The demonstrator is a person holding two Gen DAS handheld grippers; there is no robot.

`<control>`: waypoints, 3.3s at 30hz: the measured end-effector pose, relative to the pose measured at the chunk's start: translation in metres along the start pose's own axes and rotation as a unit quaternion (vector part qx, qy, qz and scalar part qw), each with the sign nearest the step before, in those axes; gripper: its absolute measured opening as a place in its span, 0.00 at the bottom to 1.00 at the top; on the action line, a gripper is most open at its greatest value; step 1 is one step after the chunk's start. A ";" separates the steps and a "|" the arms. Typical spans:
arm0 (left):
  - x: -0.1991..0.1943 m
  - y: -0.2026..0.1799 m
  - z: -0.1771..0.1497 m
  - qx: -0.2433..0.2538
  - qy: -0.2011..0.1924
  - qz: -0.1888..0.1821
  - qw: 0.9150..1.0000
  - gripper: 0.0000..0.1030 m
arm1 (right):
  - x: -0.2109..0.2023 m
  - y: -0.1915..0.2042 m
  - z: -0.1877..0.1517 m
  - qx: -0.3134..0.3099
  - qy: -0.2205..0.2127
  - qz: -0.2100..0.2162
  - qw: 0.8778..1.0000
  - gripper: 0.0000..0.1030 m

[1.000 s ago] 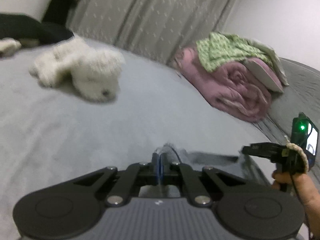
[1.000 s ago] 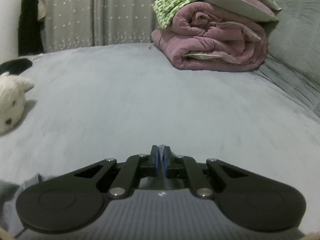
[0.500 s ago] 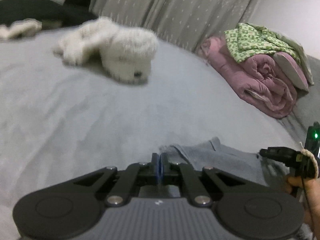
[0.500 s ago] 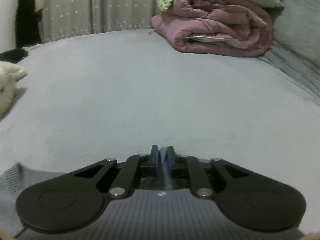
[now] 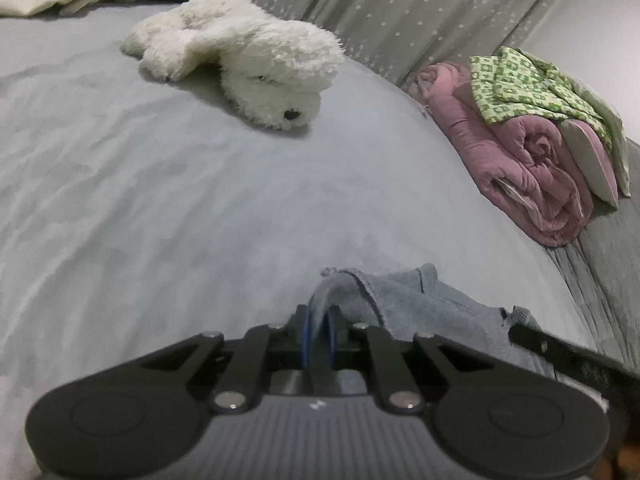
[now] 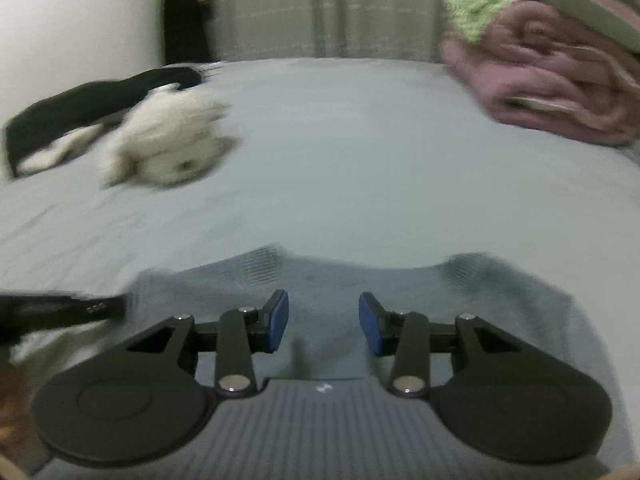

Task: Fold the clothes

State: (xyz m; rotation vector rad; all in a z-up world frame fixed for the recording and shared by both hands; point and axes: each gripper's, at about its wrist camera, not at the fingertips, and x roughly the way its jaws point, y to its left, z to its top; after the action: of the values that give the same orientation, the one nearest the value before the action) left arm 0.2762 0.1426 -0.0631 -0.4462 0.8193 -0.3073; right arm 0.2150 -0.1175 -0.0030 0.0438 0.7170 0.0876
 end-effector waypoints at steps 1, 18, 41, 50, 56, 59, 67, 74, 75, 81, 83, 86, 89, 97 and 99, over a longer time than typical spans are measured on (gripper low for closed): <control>-0.001 -0.001 0.001 0.000 0.003 0.002 1.000 0.08 | -0.003 0.010 -0.001 -0.008 0.006 0.020 1.000 0.42; -0.042 0.038 0.025 -0.054 -0.030 0.032 0.998 0.08 | 0.019 0.124 -0.014 -0.082 0.106 0.140 0.981 0.42; -0.048 0.050 0.034 -0.116 -0.034 -0.083 0.989 0.33 | 0.039 0.057 0.027 0.191 0.092 0.276 0.938 0.06; -0.050 0.072 0.039 -0.188 -0.028 -0.155 0.969 0.38 | 0.070 0.062 0.056 0.268 0.085 0.308 0.909 0.07; -0.047 0.081 0.040 -0.218 -0.017 -0.185 0.958 0.47 | 0.094 0.054 0.051 0.320 0.104 0.312 0.889 0.07; -0.042 0.081 0.039 -0.219 -0.003 -0.190 0.957 0.47 | 0.107 0.050 0.044 0.344 0.114 0.314 0.877 0.08; -0.027 0.089 0.034 -0.250 0.037 -0.212 0.944 0.51 | 0.126 0.045 0.031 0.378 0.125 0.322 0.859 0.08; -0.011 0.094 0.024 -0.298 0.076 -0.225 0.924 0.51 | 0.129 0.042 0.029 0.388 0.122 0.334 0.850 0.09; -0.010 0.095 0.023 -0.306 0.077 -0.229 0.921 0.51 | 0.130 0.042 0.028 0.389 0.122 0.335 0.849 0.09; -0.014 0.099 0.018 -0.344 0.043 -0.237 0.908 0.38 | 0.132 0.044 0.027 0.391 0.123 0.336 0.848 0.09; -0.014 0.102 0.016 -0.356 0.034 -0.233 0.904 0.28 | 0.134 0.045 0.026 0.392 0.123 0.336 0.847 0.09; -0.015 0.108 0.013 -0.380 0.020 -0.222 0.898 0.23 | 0.136 0.047 0.026 0.393 0.124 0.337 0.847 0.10; -0.018 0.114 0.011 -0.395 0.001 -0.210 0.894 0.08 | 0.137 0.049 0.026 0.392 0.124 0.338 0.846 0.10; -0.036 0.115 0.020 -0.342 -0.053 -0.117 0.931 0.02 | 0.132 0.061 0.033 0.364 0.122 0.346 0.856 0.15; -0.044 0.114 0.024 -0.316 -0.074 -0.071 0.943 0.02 | 0.126 0.061 0.040 0.339 0.116 0.339 0.870 0.16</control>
State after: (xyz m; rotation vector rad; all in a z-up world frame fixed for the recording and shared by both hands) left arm 0.2760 0.2666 -0.0771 -1.1220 0.7289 -0.1333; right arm 0.3318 -0.0453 -0.0509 0.9821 0.9200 0.5202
